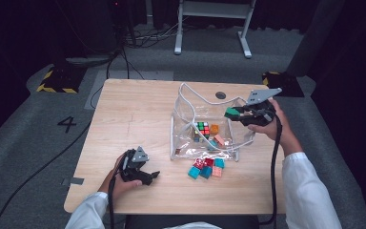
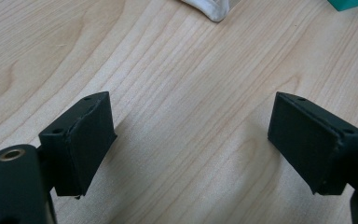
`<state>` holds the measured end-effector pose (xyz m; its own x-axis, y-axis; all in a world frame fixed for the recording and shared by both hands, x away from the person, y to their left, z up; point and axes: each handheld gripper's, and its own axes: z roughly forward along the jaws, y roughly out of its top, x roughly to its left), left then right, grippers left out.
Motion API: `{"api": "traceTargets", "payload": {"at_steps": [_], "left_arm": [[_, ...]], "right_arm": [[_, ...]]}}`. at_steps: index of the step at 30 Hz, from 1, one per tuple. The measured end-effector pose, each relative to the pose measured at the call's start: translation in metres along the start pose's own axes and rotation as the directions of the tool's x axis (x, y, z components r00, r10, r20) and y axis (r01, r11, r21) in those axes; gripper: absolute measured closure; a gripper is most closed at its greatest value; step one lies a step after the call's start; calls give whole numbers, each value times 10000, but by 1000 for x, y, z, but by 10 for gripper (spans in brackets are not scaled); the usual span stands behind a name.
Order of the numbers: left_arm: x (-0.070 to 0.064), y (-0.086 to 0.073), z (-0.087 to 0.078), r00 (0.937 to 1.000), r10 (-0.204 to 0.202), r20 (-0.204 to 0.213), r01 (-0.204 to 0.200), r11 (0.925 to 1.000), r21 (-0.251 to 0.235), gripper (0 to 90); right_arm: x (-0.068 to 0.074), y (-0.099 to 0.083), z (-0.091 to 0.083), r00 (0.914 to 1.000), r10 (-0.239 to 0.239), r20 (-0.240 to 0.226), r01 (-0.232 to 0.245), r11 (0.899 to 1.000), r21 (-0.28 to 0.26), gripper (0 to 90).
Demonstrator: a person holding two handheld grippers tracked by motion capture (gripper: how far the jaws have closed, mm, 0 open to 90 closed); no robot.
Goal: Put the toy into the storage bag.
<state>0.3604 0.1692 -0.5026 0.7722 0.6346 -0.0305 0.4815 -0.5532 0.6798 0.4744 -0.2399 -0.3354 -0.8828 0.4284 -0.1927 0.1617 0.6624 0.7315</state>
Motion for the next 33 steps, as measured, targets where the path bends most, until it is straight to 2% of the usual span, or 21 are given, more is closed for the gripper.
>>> {"api": "traceTargets", "payload": {"at_steps": [4, 8, 12, 13, 16, 17, 18, 20, 26, 30, 33], "left_arm": [[0, 0, 0, 10000, 9, 23, -9, 10000, -2, 146], [0, 0, 0, 10000, 14, -15, -14, 10000, 3, 145], [0, 0, 0, 10000, -26, 25, 26, 10000, -11, 145], [0, 0, 0, 10000, -24, 21, 24, 10000, -12, 146], [0, 0, 0, 10000, 19, 11, -19, 10000, 10, 145], [0, 0, 0, 10000, 30, 15, -30, 10000, 19, 145], [0, 0, 0, 10000, 15, -22, -15, 10000, -2, 146], [0, 0, 0, 10000, 18, -21, -18, 10000, 13, 146], [0, 0, 0, 10000, 5, 24, -5, 10000, -8, 146], [0, 0, 0, 10000, 14, 9, -14, 10000, 12, 146], [0, 0, 0, 10000, 4, 17, -4, 10000, 7, 146]], "right_arm": [[1, 5, 13, 9995, -242, -186, 257, 9958, 879, 667], [0, 11, 24, 9984, -555, -98, 564, 9819, 1806, 666], [-3, 14, 32, 9963, -846, -138, 855, 9707, 2247, 666], [-2, 15, 34, 9971, -758, -100, 760, 9687, 2361, 666], [-2, 17, 39, 9963, -844, -152, 852, 9529, 2911, 666], [-2, 17, 41, 9961, -871, -173, 881, 9456, 3132, 666], [-3, 16, 43, 9948, -996, -223, 1012, 9332, 3447, 666], [-3, 15, 44, 9948, -1004, -190, 1002, 9211, 3762, 666], [-10, 5, 37, 9967, -810, 38, 712, 8962, 4379, 666], [-12, 0, 30, 9958, -905, 152, 724, 8761, 4767, 666], [-14, -3, 26, 9962, -842, 201, 638, 8707, 4876, 666]]}}
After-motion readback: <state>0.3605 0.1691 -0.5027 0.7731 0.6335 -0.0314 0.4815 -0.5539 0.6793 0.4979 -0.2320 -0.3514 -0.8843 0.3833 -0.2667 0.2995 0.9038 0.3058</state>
